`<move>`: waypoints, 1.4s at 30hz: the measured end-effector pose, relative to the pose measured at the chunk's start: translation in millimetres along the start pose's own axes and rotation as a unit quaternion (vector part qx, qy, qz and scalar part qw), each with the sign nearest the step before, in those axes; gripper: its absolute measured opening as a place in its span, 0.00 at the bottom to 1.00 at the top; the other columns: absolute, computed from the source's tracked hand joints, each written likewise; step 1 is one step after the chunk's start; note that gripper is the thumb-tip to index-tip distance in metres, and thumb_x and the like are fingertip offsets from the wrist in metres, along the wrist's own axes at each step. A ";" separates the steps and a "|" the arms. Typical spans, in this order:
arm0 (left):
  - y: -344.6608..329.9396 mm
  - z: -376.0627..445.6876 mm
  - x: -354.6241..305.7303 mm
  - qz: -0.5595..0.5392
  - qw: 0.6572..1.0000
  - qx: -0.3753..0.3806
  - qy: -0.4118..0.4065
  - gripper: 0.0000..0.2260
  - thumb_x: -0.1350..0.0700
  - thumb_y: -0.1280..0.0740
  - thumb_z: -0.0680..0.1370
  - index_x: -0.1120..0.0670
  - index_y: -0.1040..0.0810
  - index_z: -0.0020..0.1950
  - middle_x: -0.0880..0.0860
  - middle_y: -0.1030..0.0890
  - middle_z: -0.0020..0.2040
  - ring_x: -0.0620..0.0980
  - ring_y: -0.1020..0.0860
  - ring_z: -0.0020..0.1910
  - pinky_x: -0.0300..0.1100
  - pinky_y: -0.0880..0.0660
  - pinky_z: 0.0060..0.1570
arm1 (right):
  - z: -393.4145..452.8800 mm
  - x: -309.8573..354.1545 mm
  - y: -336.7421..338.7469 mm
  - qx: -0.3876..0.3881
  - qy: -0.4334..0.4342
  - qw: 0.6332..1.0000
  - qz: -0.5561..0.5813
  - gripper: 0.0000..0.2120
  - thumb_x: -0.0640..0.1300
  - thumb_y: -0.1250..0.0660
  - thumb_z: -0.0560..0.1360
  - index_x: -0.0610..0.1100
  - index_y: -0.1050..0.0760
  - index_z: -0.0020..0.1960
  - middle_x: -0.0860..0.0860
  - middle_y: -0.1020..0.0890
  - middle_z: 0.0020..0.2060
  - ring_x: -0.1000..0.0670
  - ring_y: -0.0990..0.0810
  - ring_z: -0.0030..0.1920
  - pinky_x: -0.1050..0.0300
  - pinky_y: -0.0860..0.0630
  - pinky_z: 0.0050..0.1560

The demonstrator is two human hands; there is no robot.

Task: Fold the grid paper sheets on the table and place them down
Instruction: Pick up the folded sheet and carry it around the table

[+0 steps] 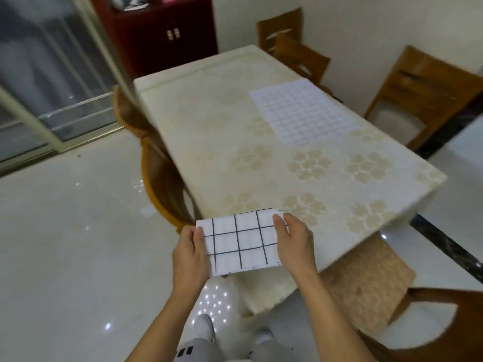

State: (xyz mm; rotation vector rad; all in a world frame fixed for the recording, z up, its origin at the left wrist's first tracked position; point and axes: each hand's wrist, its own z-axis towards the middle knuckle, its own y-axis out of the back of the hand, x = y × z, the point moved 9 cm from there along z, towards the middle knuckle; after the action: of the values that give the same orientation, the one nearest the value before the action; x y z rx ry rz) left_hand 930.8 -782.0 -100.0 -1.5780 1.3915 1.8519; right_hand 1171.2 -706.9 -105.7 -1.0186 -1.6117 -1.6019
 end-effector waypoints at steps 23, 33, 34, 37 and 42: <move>319.6 37.3 198.3 -0.032 0.965 -0.230 0.121 0.13 0.52 0.45 0.85 0.53 0.31 0.42 0.51 0.30 0.31 0.43 0.35 0.28 0.37 0.36 0.28 | -100.8 178.5 -347.6 0.206 0.143 0.965 -0.078 0.20 0.51 0.41 0.82 0.40 0.30 0.37 0.46 0.24 0.30 0.52 0.26 0.34 0.62 0.34 0.33; 411.4 79.5 245.5 -0.014 0.956 -0.262 0.133 0.13 0.50 0.46 0.85 0.53 0.32 0.43 0.47 0.34 0.28 0.44 0.36 0.25 0.38 0.38 0.26 | -123.9 239.5 -448.7 0.237 0.178 0.953 -0.067 0.20 0.51 0.41 0.82 0.37 0.29 0.38 0.39 0.24 0.32 0.45 0.27 0.33 0.55 0.33 0.33; 415.6 83.7 249.1 -0.014 0.954 -0.265 0.136 0.13 0.50 0.46 0.85 0.53 0.32 0.43 0.47 0.34 0.28 0.44 0.36 0.25 0.37 0.38 0.26 | -122.6 243.5 -456.6 0.239 0.182 0.951 -0.070 0.20 0.51 0.41 0.82 0.38 0.29 0.38 0.40 0.23 0.32 0.46 0.27 0.33 0.57 0.33 0.33; 427.9 97.8 255.4 -0.012 0.951 -0.277 0.136 0.12 0.50 0.46 0.85 0.53 0.32 0.43 0.47 0.34 0.27 0.44 0.36 0.26 0.38 0.39 0.27 | -115.3 252.3 -479.9 0.247 0.183 0.949 -0.072 0.20 0.51 0.41 0.82 0.37 0.27 0.39 0.39 0.23 0.33 0.46 0.26 0.35 0.57 0.31 0.35; 446.6 132.3 259.7 -0.007 0.949 -0.287 0.131 0.12 0.51 0.45 0.85 0.53 0.32 0.43 0.47 0.34 0.28 0.44 0.35 0.26 0.38 0.38 0.27 | -97.6 266.7 -518.4 0.263 0.187 0.944 -0.063 0.19 0.51 0.42 0.83 0.39 0.26 0.40 0.41 0.22 0.35 0.46 0.25 0.37 0.59 0.32 0.34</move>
State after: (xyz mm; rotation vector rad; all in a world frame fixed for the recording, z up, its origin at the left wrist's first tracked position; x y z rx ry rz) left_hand 431.4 -964.3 -142.0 -2.1659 0.9646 2.2346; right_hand 582.9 -758.9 -128.9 -0.3156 -1.7167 -1.2372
